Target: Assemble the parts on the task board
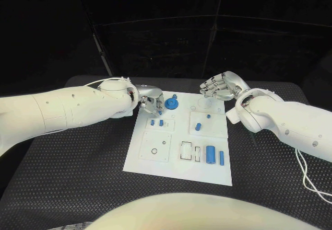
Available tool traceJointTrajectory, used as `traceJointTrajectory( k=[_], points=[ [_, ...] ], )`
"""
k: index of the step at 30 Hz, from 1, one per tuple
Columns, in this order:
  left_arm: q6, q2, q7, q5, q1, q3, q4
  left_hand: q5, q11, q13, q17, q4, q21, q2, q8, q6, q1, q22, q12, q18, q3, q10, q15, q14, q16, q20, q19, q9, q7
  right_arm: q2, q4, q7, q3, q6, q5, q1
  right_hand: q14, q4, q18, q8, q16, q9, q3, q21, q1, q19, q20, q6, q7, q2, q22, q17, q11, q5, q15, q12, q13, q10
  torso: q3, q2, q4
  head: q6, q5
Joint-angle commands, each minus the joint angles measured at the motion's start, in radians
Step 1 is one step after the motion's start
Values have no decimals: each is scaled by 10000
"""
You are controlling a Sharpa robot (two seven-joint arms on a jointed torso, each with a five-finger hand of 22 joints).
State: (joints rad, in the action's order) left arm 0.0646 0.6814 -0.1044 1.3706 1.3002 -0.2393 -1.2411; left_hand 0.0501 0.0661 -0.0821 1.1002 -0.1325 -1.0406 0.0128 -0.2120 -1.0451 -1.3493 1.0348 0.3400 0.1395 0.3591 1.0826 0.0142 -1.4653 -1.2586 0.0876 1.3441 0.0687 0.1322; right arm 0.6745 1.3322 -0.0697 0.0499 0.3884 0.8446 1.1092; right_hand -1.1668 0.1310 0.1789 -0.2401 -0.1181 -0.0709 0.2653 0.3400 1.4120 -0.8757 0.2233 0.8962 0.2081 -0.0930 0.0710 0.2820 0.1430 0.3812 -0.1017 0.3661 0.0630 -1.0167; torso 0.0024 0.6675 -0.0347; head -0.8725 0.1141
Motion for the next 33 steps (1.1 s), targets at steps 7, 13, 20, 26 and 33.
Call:
traceJointTrajectory(
  k=[7, 13, 20, 26, 33],
  points=[
    [-237, -36, 141, -45, 14, -1, 16, -1, 57, 9, -29, 28, -7, 10, 44, -36, 110, -20, -73, -155, 56, 6, -14, -249, -8, 17, 28, 7, 64, -18, 1, -73, 6, -132, -2, 12, -59, 18, 41, 33, 45, 17, 70, -41, -27, -83, -4, 19, 38, -7, -12, -14, 14, -16, 15, -50, -15, -46, 7, 3, 0, -1, -1],
    [-303, -55, 230, -45, 14, -1, 56, -3, 163, 66, -115, 97, 38, 177, 478, 484, 262, -40, -262, -149, 90, -187, -94, -217, 2, 75, -38, -69, 180, -18, -1, -60, 6, -158, -2, 10, -59, 18, 41, 33, 45, 17, 70, -41, -27, -83, -4, 19, 38, -7, -12, -14, 14, -16, 15, -50, -15, -46, 4, 2, -7, -1, 5],
    [-329, -69, 276, -45, 14, -1, 72, -3, 181, 73, -138, 118, 47, 229, 623, 634, 292, -38, -305, -142, 118, -211, -112, -206, -5, 98, -60, -65, 198, -8, -1, -50, 6, -160, -2, 9, -59, 18, 41, 33, 45, 17, 70, -41, -27, -83, -4, 19, 38, -7, -12, -14, 14, -16, 15, -50, -15, -46, 4, -5, -7, -1, 1],
    [-323, -60, 282, -45, 13, -1, 70, -2, 189, 75, -177, 130, 44, 274, 760, 778, 303, -25, -337, -138, 154, -218, -123, -194, -4, 116, -74, -65, 214, 2, -4, -35, 6, -145, -2, 9, -55, 18, 40, 42, 56, 20, 71, -52, -40, -83, -2, 15, 42, -16, -13, -20, 18, -24, 11, -66, -16, -42, 0, -3, 0, -1, -1],
    [-293, -9, 271, -45, 12, -1, 23, -3, 180, 72, -187, 128, 46, 315, 849, 870, 299, -20, -351, -131, 180, -210, -121, -190, -17, 122, -85, -61, 215, 49, 3, 10, 6, -122, 90, 9, -120, -36, 51, 58, 46, 23, 112, -54, 5, -128, -17, 19, 40, -21, -3, -19, 14, -47, 22, -105, -16, -42, 0, 3, -10, -1, -17]
  ],
)
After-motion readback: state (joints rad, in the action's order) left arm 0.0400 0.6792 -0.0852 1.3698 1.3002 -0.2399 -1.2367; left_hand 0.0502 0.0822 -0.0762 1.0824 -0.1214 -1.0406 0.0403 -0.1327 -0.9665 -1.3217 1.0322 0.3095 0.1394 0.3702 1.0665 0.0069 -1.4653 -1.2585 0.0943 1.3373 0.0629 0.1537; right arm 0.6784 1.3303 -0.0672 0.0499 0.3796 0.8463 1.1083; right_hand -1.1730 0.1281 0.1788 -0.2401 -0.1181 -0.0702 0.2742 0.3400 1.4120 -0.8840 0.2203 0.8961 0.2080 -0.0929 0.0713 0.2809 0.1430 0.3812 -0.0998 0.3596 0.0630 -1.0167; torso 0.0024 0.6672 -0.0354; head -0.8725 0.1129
